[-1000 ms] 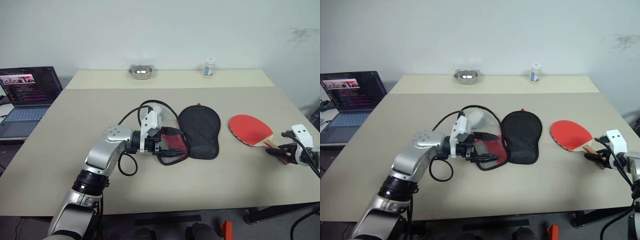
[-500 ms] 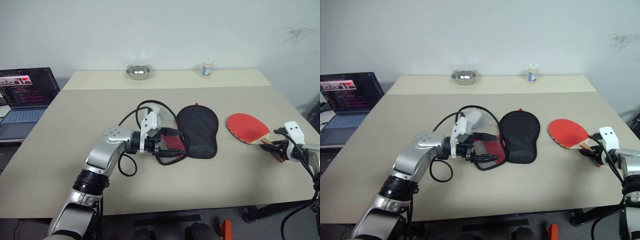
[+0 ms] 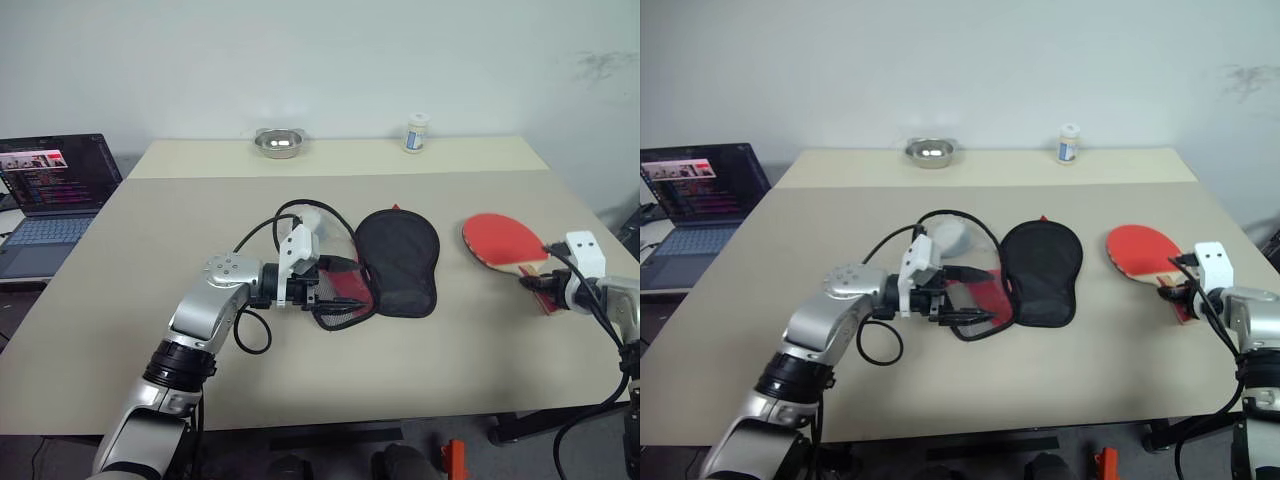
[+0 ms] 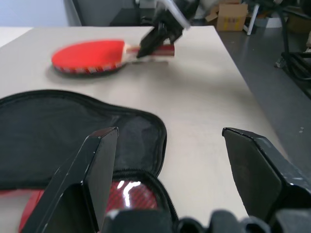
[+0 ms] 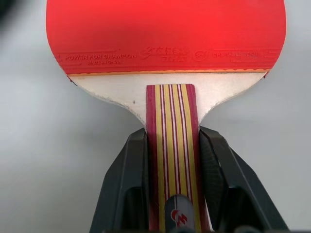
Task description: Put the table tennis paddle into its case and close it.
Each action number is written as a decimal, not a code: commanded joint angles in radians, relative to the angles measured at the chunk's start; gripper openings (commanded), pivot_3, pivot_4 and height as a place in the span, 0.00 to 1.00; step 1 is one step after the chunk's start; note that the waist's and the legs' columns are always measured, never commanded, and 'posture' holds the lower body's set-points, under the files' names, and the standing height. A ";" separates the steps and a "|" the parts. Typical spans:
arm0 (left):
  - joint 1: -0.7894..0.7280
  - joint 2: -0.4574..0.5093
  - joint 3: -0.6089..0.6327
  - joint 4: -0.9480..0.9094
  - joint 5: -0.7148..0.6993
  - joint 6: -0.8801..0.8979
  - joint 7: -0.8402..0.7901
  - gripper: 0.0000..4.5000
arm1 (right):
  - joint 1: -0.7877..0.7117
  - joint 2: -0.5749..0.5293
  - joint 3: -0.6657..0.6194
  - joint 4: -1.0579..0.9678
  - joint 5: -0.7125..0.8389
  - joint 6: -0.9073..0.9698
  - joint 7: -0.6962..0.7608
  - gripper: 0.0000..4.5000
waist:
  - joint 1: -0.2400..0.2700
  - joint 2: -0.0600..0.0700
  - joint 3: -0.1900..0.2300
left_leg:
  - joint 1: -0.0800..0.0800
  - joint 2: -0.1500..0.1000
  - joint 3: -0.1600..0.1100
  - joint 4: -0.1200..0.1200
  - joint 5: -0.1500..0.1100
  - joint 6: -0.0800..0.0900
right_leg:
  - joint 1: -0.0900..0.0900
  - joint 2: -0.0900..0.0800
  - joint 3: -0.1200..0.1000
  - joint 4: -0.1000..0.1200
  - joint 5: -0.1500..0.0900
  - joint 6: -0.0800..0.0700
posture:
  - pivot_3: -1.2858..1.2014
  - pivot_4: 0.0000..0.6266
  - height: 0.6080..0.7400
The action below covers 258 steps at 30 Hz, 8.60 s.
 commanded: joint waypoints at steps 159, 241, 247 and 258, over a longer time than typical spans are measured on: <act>0.009 0.103 0.095 0.025 -0.011 0.056 -0.013 0.00 | -0.175 0.416 0.166 0.171 0.145 0.031 -0.042 0.07 | -0.011 -0.007 0.001 | 0.001 0.002 -0.006 0.001 0.001 -0.002 | 0.003 0.001 -0.007 0.002 0.001 -0.003 | 0.52 0.24 1.00; 0.065 0.245 0.170 -0.091 -0.156 0.217 -0.031 0.51 | 0.021 0.390 0.567 -0.419 0.172 -0.116 0.030 1.00 | 0.013 -0.009 0.002 | -0.005 0.000 -0.011 -0.001 0.001 -0.002 | 0.000 0.000 -0.014 -0.002 -0.006 -0.003 | 0.52 0.24 1.00; 0.027 0.269 0.217 -0.047 -0.134 0.210 0.007 0.98 | 0.053 0.403 0.630 -0.345 0.081 -0.214 0.047 1.00 | 0.012 -0.009 0.002 | -0.005 0.001 -0.013 -0.001 0.001 -0.002 | 0.000 -0.001 -0.016 -0.001 -0.006 -0.003 | 0.52 0.24 1.00; -0.074 0.253 0.146 0.288 0.058 0.056 0.046 0.99 | 0.070 0.444 0.629 -0.356 0.039 -0.220 0.051 1.00 | 0.011 -0.009 0.001 | -0.001 0.002 -0.013 -0.001 0.001 -0.003 | 0.003 0.000 -0.020 0.000 -0.004 -0.007 | 0.52 0.24 1.00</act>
